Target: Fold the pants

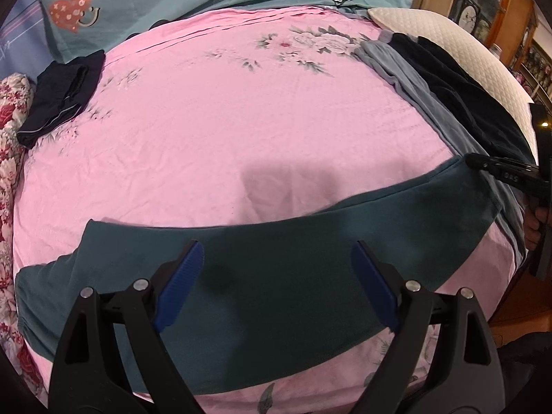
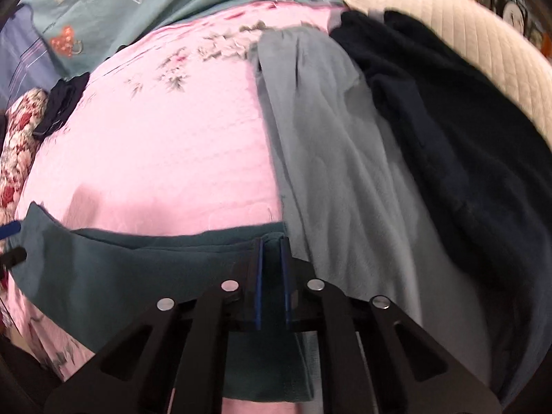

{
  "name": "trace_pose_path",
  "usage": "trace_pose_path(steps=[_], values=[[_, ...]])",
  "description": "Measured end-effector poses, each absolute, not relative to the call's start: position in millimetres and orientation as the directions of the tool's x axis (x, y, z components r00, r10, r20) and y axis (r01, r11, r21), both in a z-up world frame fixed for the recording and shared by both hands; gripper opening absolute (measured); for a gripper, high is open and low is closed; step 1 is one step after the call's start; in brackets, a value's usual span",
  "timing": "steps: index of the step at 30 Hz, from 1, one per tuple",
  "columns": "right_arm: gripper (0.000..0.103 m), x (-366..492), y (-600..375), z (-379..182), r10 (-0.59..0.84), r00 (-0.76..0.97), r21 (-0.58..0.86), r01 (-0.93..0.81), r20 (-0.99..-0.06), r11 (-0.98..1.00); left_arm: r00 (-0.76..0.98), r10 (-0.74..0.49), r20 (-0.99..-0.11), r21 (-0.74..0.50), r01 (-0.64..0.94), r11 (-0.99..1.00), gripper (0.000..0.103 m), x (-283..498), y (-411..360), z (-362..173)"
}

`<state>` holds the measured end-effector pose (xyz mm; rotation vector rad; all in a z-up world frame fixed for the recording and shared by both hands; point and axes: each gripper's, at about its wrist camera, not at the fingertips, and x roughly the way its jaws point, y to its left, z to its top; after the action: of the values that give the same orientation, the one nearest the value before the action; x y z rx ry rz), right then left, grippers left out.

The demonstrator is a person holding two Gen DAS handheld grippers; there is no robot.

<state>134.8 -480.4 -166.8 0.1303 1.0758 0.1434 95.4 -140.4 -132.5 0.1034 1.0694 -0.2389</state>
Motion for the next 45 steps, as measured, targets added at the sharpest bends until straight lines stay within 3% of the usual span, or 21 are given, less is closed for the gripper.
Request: trace_pose_path(steps=[5,7,9,11,14,18,20,22,24,25,28,33,43,45], values=[[0.008,138,-484,-156,0.183,0.547,0.213,-0.01,-0.817,0.977,0.448,-0.151,-0.881,-0.033,0.259,0.965,0.089,95,-149,-135],[0.008,145,-482,-169,0.171,0.515,0.2,0.002,-0.84,0.98,0.439,-0.156,-0.885,-0.03,0.28,0.959,0.089,94,-155,-136],[0.013,146,-482,-182,0.168,0.489,0.202,0.017,-0.856,0.979,0.444,-0.161,-0.882,-0.023,0.3,0.954,0.089,92,-159,-134],[0.028,144,-488,-177,0.16,0.478,0.209,0.05,-0.864,0.977,0.45,-0.166,-0.877,-0.018,0.315,0.949,0.09,92,-161,-132],[0.03,122,-498,-144,0.161,0.574,0.275,0.117,-0.803,0.954,0.444,-0.173,-0.879,-0.026,0.316,0.948,0.09,96,-161,-135],[0.03,103,-463,-132,0.34,0.589,0.407,-0.021,-0.733,0.913,0.437,-0.18,-0.881,-0.035,0.318,0.947,0.09,106,-161,-152],[0.03,100,-441,-147,0.395,0.531,0.424,-0.073,-0.75,0.903,0.429,-0.141,-0.892,0.007,0.325,0.946,0.09,113,-164,-168],[0.028,100,-432,-177,0.348,0.444,0.37,-0.039,-0.826,0.928,0.407,-0.099,-0.908,0.046,0.332,0.942,0.09,116,-165,-184],[0.03,88,-452,-174,0.365,0.478,0.429,0.028,-0.799,0.903,0.381,-0.095,-0.92,0.041,0.331,0.943,0.09,118,-162,-188],[0.032,83,-461,-169,0.371,0.484,0.458,0.069,-0.792,0.886,0.403,-0.106,-0.909,0.031,0.321,0.947,0.09,117,-158,-180],[0.05,45,-503,-143,0.385,0.614,0.587,0.161,-0.689,0.794,0.464,-0.136,-0.875,0.011,0.3,0.954,0.092,114,-145,-155],[0.05,10,-534,-157,0.341,0.591,0.595,0.307,-0.731,0.743,0.478,-0.098,-0.873,0.018,0.232,0.972,0.092,115,-115,-144],[0.049,22,-523,-177,0.318,0.622,0.619,0.354,-0.716,0.701,0.552,-0.009,-0.834,0.089,0.15,0.985,0.092,98,-65,-115],[0.04,27,-521,-179,0.306,0.621,0.607,0.355,-0.722,0.711,0.562,0.029,-0.827,0.101,0.098,0.99,0.092,98,-45,-110]])
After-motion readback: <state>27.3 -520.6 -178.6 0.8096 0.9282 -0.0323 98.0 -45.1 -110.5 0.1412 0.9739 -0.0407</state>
